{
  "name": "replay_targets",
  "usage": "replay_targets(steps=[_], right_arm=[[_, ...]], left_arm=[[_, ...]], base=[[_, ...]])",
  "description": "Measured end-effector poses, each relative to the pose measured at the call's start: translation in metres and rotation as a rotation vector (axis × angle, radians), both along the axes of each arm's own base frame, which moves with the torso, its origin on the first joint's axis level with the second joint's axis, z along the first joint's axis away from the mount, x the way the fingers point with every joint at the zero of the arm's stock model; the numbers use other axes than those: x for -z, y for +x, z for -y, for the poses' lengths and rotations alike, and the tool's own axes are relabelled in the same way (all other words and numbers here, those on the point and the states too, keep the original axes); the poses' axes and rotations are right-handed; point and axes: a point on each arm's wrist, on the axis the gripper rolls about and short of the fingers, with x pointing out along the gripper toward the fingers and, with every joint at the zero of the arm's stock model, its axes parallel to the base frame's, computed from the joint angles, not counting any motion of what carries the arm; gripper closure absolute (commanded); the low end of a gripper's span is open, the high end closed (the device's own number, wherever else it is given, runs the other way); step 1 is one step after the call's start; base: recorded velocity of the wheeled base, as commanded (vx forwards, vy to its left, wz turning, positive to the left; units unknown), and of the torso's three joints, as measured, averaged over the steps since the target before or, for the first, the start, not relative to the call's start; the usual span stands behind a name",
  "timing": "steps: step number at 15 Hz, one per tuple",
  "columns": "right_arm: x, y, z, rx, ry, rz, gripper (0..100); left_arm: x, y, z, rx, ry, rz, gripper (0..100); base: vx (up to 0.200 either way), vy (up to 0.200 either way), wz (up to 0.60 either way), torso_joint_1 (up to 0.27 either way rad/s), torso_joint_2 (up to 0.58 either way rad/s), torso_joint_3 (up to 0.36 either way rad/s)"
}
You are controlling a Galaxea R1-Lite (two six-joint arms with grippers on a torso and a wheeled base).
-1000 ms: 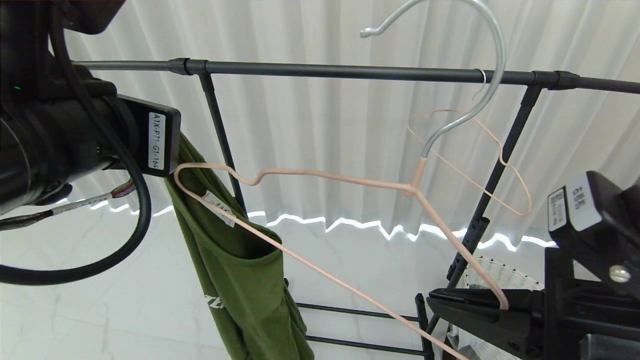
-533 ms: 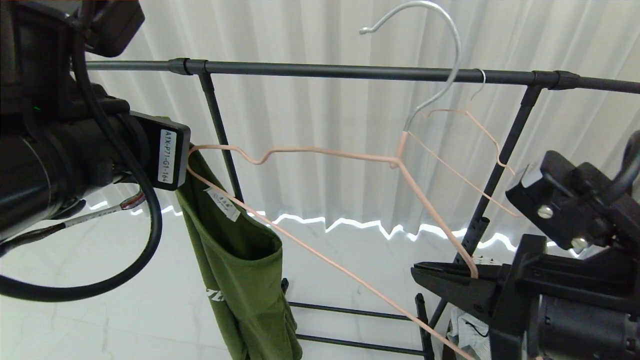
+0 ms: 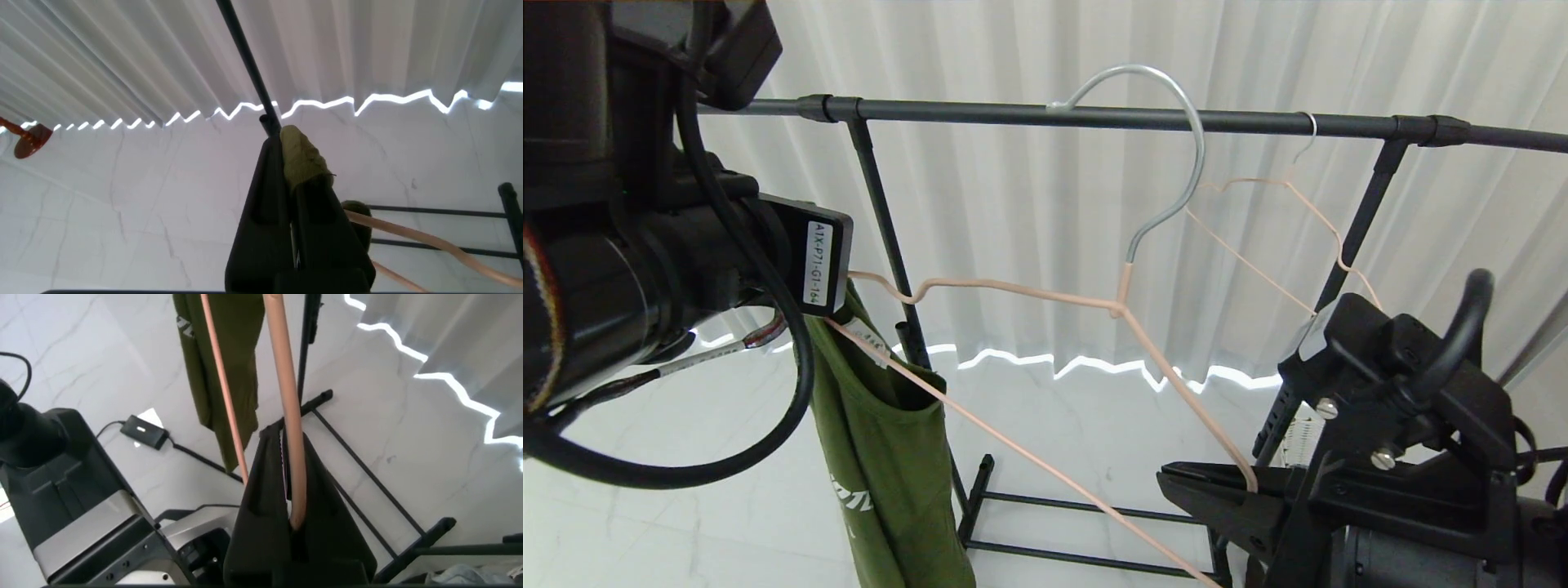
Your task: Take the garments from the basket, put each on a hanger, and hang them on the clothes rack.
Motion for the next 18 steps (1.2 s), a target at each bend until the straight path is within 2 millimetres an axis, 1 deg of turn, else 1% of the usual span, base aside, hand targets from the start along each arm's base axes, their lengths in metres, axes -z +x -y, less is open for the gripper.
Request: replay_targets(steps=[5, 8, 11, 14, 16, 18], right_arm=[[0.002, -0.001, -0.002, -0.003, -0.002, -0.009, 100], [0.006, -0.008, -0.005, -0.025, -0.004, -0.035, 100], [0.008, -0.009, -0.007, -0.029, -0.006, -0.045, 100], [0.009, -0.010, -0.006, -0.024, -0.006, -0.056, 100], [0.016, -0.011, -0.002, -0.021, -0.047, -0.069, 100], [0.016, -0.011, 0.000, -0.022, -0.051, -0.070, 100]], left_arm=[[-0.002, -0.001, 0.000, 0.000, -0.006, 0.004, 100], [-0.005, -0.001, -0.001, 0.000, -0.016, 0.012, 100], [-0.006, -0.002, -0.002, 0.000, -0.020, 0.016, 100], [-0.007, -0.002, -0.003, 0.000, -0.024, 0.019, 100], [-0.008, -0.003, -0.004, -0.001, -0.027, 0.022, 100], [-0.009, -0.004, -0.005, -0.002, -0.031, 0.026, 100]], base=[[0.000, 0.000, 0.00, 0.000, 0.00, 0.000], [0.000, 0.000, 0.00, 0.000, 0.00, 0.000], [0.000, 0.000, 0.00, 0.000, 0.00, 0.000], [0.000, 0.000, 0.00, 0.000, 0.00, 0.000], [0.000, 0.000, 0.00, 0.000, 0.00, 0.000], [0.000, 0.000, 0.00, 0.000, 0.00, 0.000]])
